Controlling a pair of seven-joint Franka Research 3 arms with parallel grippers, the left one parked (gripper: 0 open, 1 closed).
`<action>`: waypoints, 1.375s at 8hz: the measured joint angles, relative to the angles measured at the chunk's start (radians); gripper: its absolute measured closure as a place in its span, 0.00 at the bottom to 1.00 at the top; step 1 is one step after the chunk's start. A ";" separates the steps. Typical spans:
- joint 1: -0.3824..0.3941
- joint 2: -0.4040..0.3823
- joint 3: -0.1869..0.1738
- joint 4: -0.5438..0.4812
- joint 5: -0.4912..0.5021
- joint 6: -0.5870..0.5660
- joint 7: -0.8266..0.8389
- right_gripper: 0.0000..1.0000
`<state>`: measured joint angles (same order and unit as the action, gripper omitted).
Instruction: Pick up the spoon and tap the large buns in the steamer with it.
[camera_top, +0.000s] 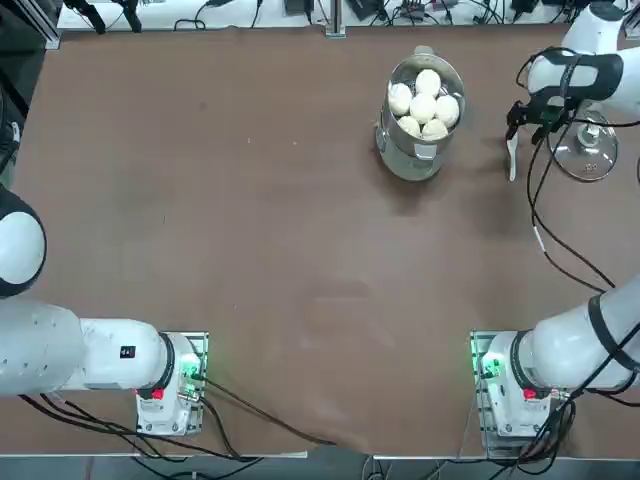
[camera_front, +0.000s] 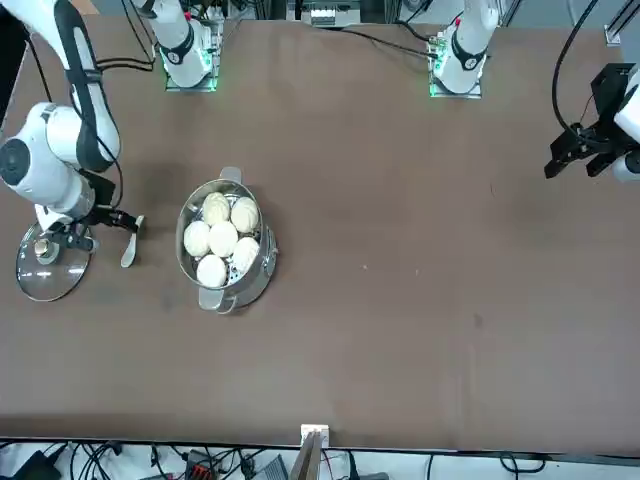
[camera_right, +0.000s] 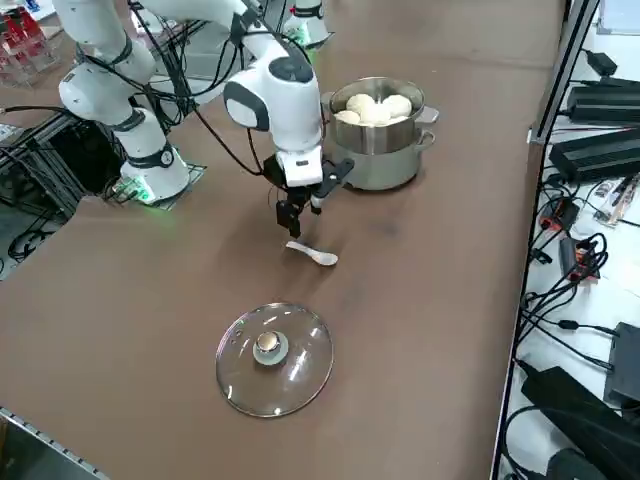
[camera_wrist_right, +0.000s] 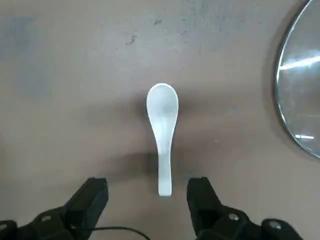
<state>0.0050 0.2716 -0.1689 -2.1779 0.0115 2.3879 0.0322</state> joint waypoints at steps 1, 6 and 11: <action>-0.002 0.025 0.000 -0.009 0.000 0.041 0.003 0.03; -0.018 0.094 0.000 -0.013 0.000 0.083 0.048 0.13; -0.017 0.138 0.000 -0.013 0.003 0.121 0.096 0.30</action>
<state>-0.0124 0.4095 -0.1692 -2.1911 0.0147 2.5085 0.1284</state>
